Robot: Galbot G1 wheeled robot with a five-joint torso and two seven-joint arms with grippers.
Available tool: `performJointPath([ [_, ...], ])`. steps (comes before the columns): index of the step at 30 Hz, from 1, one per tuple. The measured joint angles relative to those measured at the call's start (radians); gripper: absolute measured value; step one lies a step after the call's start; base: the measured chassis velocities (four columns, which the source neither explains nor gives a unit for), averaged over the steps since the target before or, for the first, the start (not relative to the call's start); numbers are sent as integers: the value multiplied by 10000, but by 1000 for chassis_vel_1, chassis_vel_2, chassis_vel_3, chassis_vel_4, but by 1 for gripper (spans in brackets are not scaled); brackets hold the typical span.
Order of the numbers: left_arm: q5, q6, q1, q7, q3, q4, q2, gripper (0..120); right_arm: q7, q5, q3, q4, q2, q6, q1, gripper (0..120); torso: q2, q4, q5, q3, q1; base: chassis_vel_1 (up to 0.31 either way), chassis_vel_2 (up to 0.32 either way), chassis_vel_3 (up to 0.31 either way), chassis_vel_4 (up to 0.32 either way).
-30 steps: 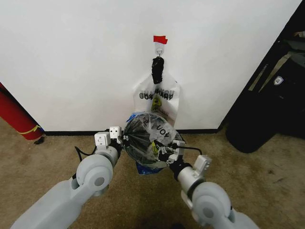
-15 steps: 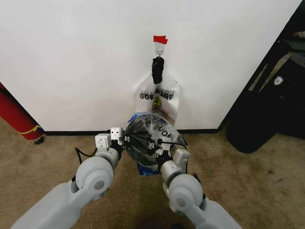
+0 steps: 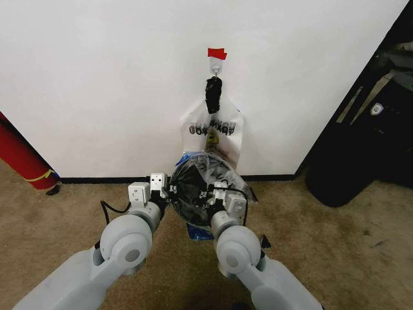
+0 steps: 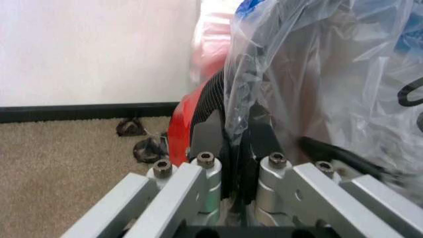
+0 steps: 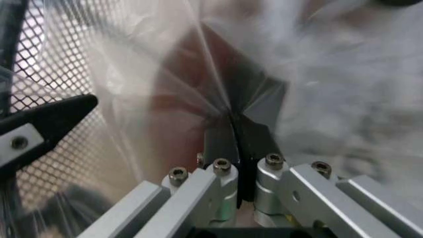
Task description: Pick up the garbage bag from the wall and place it over the trash bin.
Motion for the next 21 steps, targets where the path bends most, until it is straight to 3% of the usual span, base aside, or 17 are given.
performJointPath([
  [11,115,0,68,71,-21,-205,107,3,-593,1130,83,-289,329,-242,316,0,0,0,1,0,0,0,0,0,0],
  [21,215,-3,98,131,-5,-204,75,3,-191,-79,196,-27,-114,-366,-11,0,0,-2,1,0,-1,0,0,0,0],
])
